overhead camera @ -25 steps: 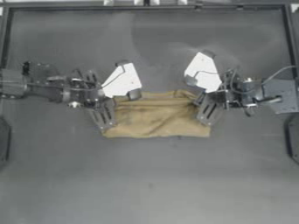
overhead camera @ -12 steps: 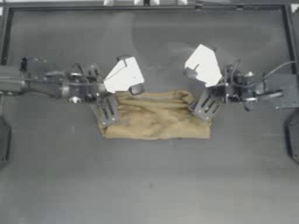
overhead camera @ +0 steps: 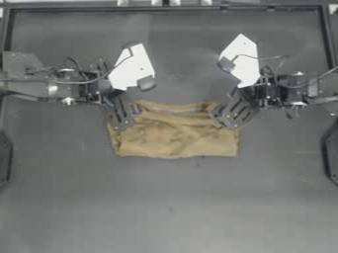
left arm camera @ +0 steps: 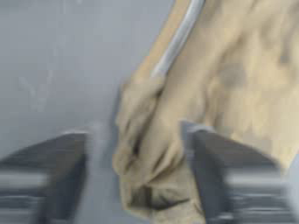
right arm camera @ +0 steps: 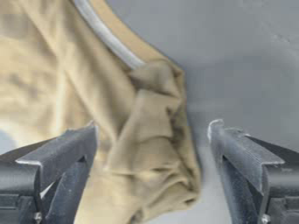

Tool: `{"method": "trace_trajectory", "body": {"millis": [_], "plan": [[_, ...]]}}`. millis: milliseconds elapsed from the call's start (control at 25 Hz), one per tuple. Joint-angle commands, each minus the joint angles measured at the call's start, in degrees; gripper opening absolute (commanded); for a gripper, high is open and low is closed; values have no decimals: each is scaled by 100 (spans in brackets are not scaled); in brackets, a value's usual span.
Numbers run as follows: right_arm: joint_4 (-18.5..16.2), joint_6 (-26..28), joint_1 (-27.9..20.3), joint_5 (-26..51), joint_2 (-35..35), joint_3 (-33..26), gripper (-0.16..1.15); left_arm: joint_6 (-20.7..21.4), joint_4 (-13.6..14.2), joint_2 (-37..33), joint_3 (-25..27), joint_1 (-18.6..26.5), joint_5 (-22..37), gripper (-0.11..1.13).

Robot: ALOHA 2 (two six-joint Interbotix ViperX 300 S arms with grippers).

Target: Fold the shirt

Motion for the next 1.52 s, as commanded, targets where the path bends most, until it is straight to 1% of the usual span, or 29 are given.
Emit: {"method": "trace_trajectory", "body": {"millis": [40,160,280,400,480,560,640,680,720,800,880,960,1000,1120,1200,1280,1520], "plan": [[334,-9,0,26,-325,-44,100,9,0,-492,-26,-9,-229,95],[844,26,35,176,-457,44,100,0,0,-642,105,-62,-615,95],[1178,141,255,105,-545,211,100,0,0,-712,211,-123,-976,95],[1380,343,369,158,-686,343,100,9,9,-686,272,-167,-1274,95],[1406,633,413,149,-791,413,100,26,26,-650,272,-202,-1477,95],[1336,1028,475,114,-844,492,99,62,26,-606,290,-202,-1635,95],[1134,1529,571,62,-870,598,98,123,35,-562,325,-202,-1775,95],[993,1828,624,26,-879,659,98,141,26,-536,334,-202,-1863,95],[782,2224,712,-35,-879,721,97,158,26,-510,352,-202,-1951,95],[290,2962,809,-70,-879,800,93,176,35,-439,360,-202,-2092,95],[-290,3779,932,-70,-879,870,88,202,62,-378,360,-202,-2180,95],[-853,4562,1072,-97,-870,958,87,246,70,-343,360,-202,-2215,95],[-1090,4922,1125,-123,-870,1028,87,272,70,-325,360,-202,-2224,95],[-1635,5818,1213,-439,-853,1257,91,299,70,-290,352,-202,-2224,95],[-1846,6161,1213,-686,-826,1336,97,316,70,-246,334,-202,-2232,95],[-1898,6258,1213,-791,-773,1371,103,316,70,-193,325,-202,-2232,95],[-1837,6240,1195,-896,-527,1424,103,316,70,-35,308,-202,-2382,95]]}}
